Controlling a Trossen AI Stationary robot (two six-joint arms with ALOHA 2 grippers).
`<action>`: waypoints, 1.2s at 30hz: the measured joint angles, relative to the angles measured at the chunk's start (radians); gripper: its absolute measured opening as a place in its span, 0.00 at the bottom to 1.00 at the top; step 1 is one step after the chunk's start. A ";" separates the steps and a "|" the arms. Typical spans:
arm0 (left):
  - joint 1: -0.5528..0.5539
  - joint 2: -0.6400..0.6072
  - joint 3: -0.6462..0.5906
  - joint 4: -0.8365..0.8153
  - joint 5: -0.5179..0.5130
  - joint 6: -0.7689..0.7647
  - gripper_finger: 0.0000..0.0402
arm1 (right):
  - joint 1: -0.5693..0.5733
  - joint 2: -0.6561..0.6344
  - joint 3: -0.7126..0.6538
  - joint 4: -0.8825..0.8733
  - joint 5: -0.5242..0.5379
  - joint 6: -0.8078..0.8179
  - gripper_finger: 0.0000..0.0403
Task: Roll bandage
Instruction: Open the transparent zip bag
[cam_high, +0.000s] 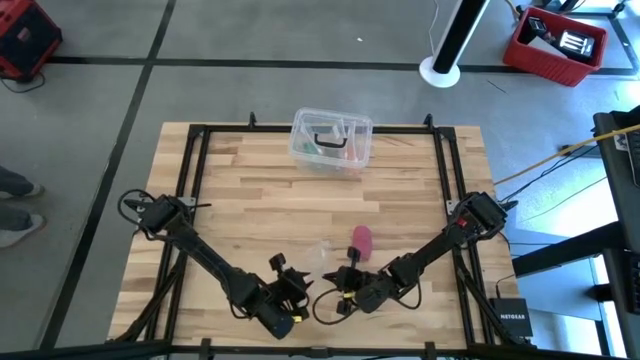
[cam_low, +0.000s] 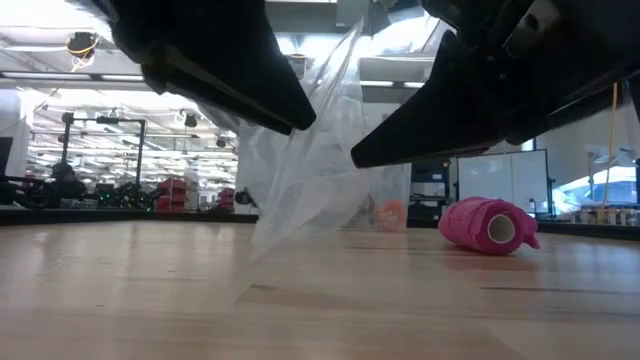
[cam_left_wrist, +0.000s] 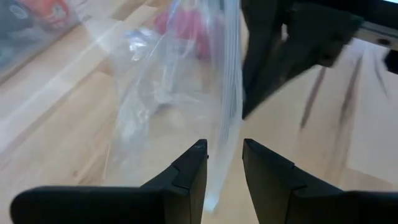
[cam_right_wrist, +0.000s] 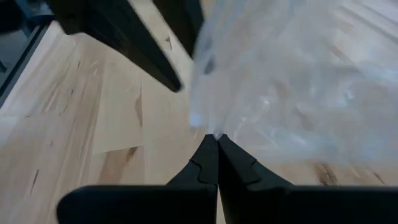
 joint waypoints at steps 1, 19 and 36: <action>0.005 0.000 0.000 0.000 0.000 0.007 0.24 | 0.000 0.000 0.000 0.004 0.000 0.000 0.00; 0.000 0.000 0.000 -0.051 0.001 0.058 0.24 | 0.000 0.000 0.000 0.005 -0.063 -0.030 0.00; 0.019 -0.001 0.000 -0.033 -0.010 0.121 0.24 | 0.001 0.000 0.000 0.032 -0.081 -0.049 0.00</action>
